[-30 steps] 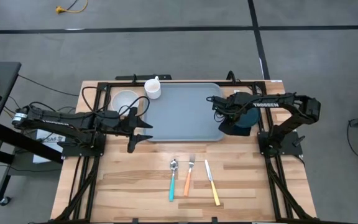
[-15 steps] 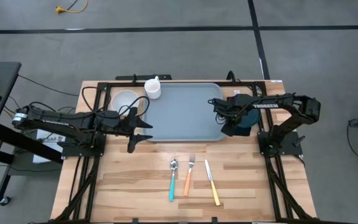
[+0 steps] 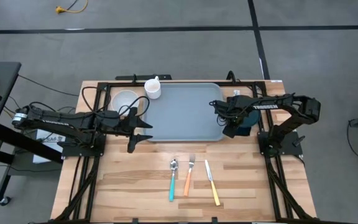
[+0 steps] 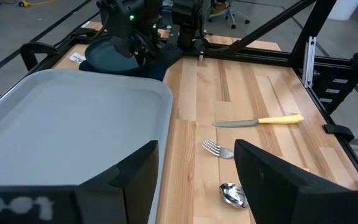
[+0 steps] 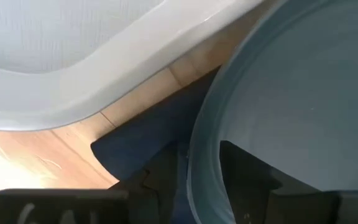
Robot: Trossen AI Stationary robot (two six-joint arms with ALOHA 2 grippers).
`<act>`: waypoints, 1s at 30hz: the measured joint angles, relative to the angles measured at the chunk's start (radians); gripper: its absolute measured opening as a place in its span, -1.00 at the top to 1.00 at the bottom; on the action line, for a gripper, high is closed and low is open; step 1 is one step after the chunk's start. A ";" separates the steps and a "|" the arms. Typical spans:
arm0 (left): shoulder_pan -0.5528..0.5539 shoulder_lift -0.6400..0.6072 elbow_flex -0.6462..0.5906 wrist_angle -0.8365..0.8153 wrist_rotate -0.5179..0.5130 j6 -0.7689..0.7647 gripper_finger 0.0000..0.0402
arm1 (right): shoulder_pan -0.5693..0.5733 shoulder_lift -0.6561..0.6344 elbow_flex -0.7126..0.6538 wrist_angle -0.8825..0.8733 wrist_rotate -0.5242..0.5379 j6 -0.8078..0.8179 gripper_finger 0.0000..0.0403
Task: Set up tray
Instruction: Put the green plate on the gray serving tray to the bottom right of the white mug
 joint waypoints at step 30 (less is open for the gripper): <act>0.000 0.000 0.000 0.000 0.000 0.000 0.01 | 0.009 0.000 0.099 -0.169 -0.001 0.056 0.98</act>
